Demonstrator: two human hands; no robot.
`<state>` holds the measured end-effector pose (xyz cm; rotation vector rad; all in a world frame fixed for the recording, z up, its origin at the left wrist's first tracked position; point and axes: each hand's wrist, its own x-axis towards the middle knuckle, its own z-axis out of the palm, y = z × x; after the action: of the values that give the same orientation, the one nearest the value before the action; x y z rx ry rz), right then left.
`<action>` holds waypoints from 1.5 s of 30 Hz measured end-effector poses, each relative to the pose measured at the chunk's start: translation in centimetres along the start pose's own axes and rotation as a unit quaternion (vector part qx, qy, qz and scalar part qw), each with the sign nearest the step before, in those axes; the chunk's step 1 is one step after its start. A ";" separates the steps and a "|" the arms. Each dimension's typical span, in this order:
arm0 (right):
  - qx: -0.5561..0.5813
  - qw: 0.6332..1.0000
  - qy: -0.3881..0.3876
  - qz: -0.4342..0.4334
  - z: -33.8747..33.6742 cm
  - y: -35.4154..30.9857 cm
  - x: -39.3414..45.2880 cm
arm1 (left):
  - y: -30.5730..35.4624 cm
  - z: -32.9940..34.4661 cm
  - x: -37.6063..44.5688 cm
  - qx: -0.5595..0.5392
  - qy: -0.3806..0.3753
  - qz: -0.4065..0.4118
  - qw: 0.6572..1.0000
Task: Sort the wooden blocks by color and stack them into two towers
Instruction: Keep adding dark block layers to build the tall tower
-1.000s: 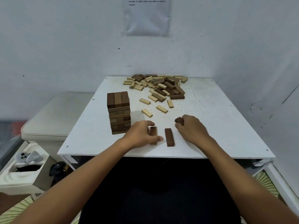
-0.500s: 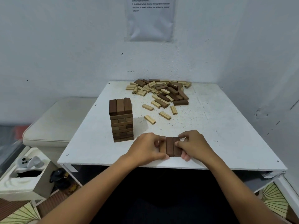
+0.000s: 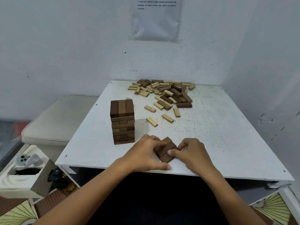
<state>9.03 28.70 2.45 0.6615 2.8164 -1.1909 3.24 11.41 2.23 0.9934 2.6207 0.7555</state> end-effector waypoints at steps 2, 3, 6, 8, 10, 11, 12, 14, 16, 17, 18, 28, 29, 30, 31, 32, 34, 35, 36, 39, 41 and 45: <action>-0.063 0.998 0.016 -0.017 0.1 0.1 -0.2 | 0.1 0.1 0.1 -0.002 0.008 0.006 1.000; -0.083 0.996 0.019 -0.023 0.1 0.1 -0.2 | 0.1 0.0 0.2 0.000 0.006 0.012 1.000; -0.054 0.997 0.027 -0.055 0.2 0.4 -0.3 | 0.0 -0.9 0.8 0.016 -0.048 0.027 0.998; 0.013 0.996 0.022 -0.088 0.4 0.6 -0.4 | 0.1 -1.6 0.9 0.022 -0.078 0.038 0.996; 0.032 0.994 0.002 -0.107 0.8 0.7 -0.7 | -0.2 -1.7 0.9 0.014 -0.078 0.040 0.996; 0.027 0.993 -0.002 -0.115 1.1 0.8 -0.9 | -0.4 -1.6 0.8 0.007 -0.068 0.038 0.997; 0.026 0.992 0.004 -0.123 1.3 0.9 -0.9 | -0.6 -1.4 0.6 -0.002 -0.054 0.036 0.998; 0.053 0.990 0.043 -0.122 1.5 1.1 -0.9 | -1.0 -1.0 0.2 -0.019 -0.020 0.033 0.999; 0.128 0.981 0.088 -0.112 1.4 1.2 -0.8 | -1.2 -0.5 -0.2 -0.051 0.022 0.019 0.998; 0.177 0.973 0.103 -0.106 1.3 1.1 -0.6 | -1.1 -0.1 -0.5 -0.083 0.042 0.006 0.996; 0.228 0.963 0.109 -0.098 1.2 1.1 -0.4 | -1.0 0.3 -0.8 -0.129 0.061 -0.006 0.990; 0.412 0.908 0.023 -0.067 3.1 -0.4 -0.5 | 2.1 3.1 0.3 -0.442 0.166 -0.074 0.878; 0.419 0.905 0.015 -0.068 3.3 -0.5 -0.5 | 2.2 3.4 0.4 -0.447 0.170 -0.076 0.875; 0.421 0.904 0.010 -0.069 3.5 -0.6 -0.5 | 2.4 3.6 0.4 -0.450 0.173 -0.077 0.873; 0.418 0.906 0.010 -0.070 3.7 -0.6 -0.6 | 2.4 3.8 0.4 -0.452 0.178 -0.075 0.871; 0.411 0.909 0.011 -0.072 3.9 -0.6 -0.6 | 2.4 3.9 0.5 -0.454 0.182 -0.073 0.869; 0.408 0.910 0.012 -0.073 4.2 -0.7 -0.7 | 2.5 4.1 0.5 -0.461 0.192 -0.071 0.863; 0.408 0.910 0.013 -0.075 4.3 -0.7 -0.7 | 2.5 4.1 0.5 -0.468 0.197 -0.070 0.859; 0.408 0.910 0.015 -0.078 4.4 -0.7 -0.7 | 2.5 4.1 0.6 -0.473 0.202 -0.070 0.855; 0.411 0.907 0.023 -0.090 4.6 -0.9 -0.9 | 2.6 4.1 0.5 -0.487 0.210 -0.065 0.845; 0.415 0.905 0.024 -0.091 4.7 -0.9 -0.9 | 2.6 4.1 0.4 -0.495 0.211 -0.059 0.841; 0.418 0.904 0.025 -0.093 4.9 -0.8 -0.8 | 2.5 4.1 0.5 -0.494 0.206 -0.058 0.842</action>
<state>8.71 24.59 -0.33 0.4136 2.3302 -2.4718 5.85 14.95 0.12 0.3619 1.9875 2.1425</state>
